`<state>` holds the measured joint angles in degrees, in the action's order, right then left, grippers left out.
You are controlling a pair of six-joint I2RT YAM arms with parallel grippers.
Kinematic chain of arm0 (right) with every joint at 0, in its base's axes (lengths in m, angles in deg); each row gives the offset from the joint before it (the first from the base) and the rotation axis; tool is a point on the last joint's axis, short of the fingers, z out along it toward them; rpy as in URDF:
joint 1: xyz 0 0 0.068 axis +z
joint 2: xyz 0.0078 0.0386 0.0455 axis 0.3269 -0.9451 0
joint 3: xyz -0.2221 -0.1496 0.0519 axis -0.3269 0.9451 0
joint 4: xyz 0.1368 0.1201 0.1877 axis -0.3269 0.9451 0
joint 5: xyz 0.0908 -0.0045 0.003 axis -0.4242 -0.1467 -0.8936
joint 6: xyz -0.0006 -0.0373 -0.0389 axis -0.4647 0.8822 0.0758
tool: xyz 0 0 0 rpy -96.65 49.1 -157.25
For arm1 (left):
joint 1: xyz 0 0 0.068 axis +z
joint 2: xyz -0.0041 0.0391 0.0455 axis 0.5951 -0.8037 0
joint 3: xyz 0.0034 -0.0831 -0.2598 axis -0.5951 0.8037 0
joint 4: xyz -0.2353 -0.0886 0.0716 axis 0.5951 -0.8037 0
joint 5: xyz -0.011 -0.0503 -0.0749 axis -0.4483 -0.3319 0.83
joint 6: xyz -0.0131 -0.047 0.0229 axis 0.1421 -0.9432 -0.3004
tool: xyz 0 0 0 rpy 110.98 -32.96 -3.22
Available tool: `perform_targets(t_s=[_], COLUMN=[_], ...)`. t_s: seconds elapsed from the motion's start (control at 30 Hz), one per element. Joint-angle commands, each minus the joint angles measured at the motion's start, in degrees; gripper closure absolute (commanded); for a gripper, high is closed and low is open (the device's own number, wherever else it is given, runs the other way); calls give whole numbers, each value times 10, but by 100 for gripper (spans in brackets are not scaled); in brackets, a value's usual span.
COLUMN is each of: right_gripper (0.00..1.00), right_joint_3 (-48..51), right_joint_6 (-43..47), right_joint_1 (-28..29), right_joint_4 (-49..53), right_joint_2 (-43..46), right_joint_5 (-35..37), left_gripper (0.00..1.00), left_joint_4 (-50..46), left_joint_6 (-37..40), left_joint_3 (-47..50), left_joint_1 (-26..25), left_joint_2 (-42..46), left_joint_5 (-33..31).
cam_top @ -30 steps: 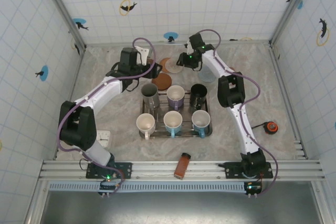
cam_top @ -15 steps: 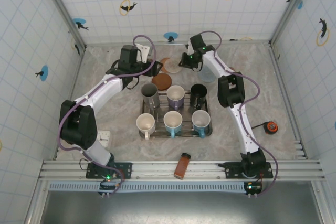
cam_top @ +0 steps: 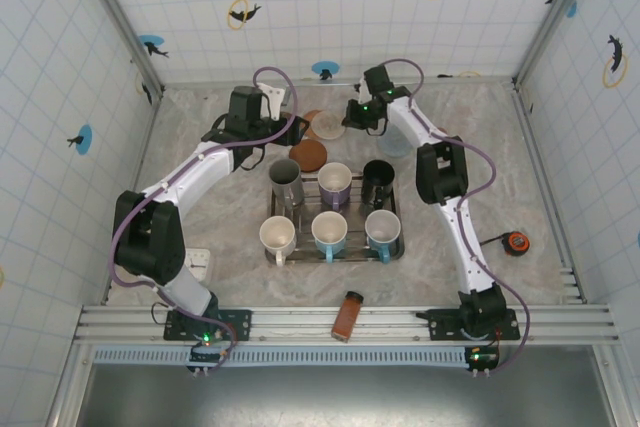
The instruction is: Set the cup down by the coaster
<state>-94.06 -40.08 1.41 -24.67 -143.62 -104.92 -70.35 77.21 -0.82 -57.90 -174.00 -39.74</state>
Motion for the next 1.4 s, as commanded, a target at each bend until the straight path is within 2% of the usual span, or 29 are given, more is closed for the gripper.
perform_targets(t_s=[0.0, 0.37, 0.57, 0.8, 0.97, 1.13, 1.37], right_gripper=[100, 100, 100, 100, 100, 100, 100], right_joint_3=[35, 115, 159, 254, 345, 359, 321], right_joint_6=[12, 41, 70, 109, 103, 106, 116], right_joint_1=[-13, -27, -42, -52, -62, -63, -55], right_joint_4=[-12, -13, 18, 39, -3, 0, 28], right_joint_2=[74, 166, 201, 254, 298, 291, 248], right_joint_5=[-9, -25, -30, 12, 30, 26, 35], left_gripper=[25, 25, 25, 25, 25, 25, 25], left_joint_4=[-2, 4, 7, 6, 3, 1, -3], left_joint_6=[2, -1, -4, -4, -3, -3, -1], left_joint_3=[-6, 0, -1, -4, -7, -13, -18], left_joint_1=[-4, -6, -8, -10, -11, -11, -12], left_joint_2=[1, 7, 2, -2, -4, -6, -8], left_joint_5=[-2, 1, 2, 1, 2, 3, 1])
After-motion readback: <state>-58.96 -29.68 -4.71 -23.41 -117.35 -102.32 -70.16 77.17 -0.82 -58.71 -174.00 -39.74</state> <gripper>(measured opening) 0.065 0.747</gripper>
